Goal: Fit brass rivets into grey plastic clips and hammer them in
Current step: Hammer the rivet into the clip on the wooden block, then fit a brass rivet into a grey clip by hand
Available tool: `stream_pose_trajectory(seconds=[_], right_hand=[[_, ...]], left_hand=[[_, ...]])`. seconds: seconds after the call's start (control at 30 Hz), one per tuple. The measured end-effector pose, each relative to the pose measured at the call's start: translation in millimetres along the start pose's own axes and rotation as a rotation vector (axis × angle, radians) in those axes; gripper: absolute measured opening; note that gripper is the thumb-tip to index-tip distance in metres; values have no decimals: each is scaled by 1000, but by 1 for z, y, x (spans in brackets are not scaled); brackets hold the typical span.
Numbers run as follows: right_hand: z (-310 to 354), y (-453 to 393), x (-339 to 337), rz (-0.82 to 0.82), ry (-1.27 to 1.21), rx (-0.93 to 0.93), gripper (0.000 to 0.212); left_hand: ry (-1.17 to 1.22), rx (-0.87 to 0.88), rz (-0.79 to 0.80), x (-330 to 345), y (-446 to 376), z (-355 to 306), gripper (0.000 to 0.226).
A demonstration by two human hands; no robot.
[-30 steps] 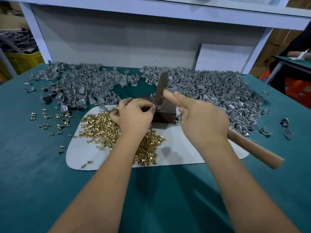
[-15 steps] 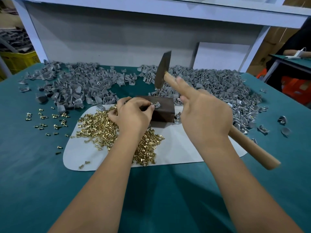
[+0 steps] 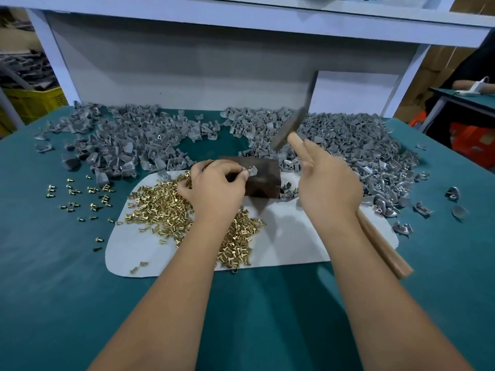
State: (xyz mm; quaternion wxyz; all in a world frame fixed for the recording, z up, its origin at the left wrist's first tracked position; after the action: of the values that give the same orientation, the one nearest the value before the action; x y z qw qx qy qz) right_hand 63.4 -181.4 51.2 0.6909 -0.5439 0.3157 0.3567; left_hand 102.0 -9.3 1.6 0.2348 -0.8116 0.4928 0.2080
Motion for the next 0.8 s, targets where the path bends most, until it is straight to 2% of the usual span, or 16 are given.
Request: stream_pose_trajectory(seconds=[0.1, 0.2, 0.27, 0.33, 0.53, 0.8], right_hand=[[-21, 11, 21, 94, 21, 67, 15], [-32, 18, 30, 166, 9, 104, 15], [-30, 20, 30, 104, 77, 62, 18], [-24, 21, 29, -27, 140, -4, 25], [-7, 25, 29, -181, -31, -138, 22], [18, 31, 33, -163, -201, -292, 27]], left_hand=[[2, -3, 17, 1, -1, 1, 10], [25, -2, 42, 2, -3, 2, 10], [66, -18, 87, 2, -6, 3, 11], [106, -45, 134, 2, -8, 4, 14], [136, -63, 186, -1, -8, 3, 13], [147, -47, 187, -5, -6, 2, 19]])
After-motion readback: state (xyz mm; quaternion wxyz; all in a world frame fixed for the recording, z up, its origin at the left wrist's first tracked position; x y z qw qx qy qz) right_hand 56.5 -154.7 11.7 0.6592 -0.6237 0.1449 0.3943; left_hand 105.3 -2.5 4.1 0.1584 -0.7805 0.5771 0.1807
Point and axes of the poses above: each hand's wrist, its own y-axis away from the middle knuckle, its own x-axis out of the palm, z = x × y, the point moved 3 cm from there along -y, towards the middle knuckle, and after that the axes turned 13 degrees about -x, right-handed, at the moved point
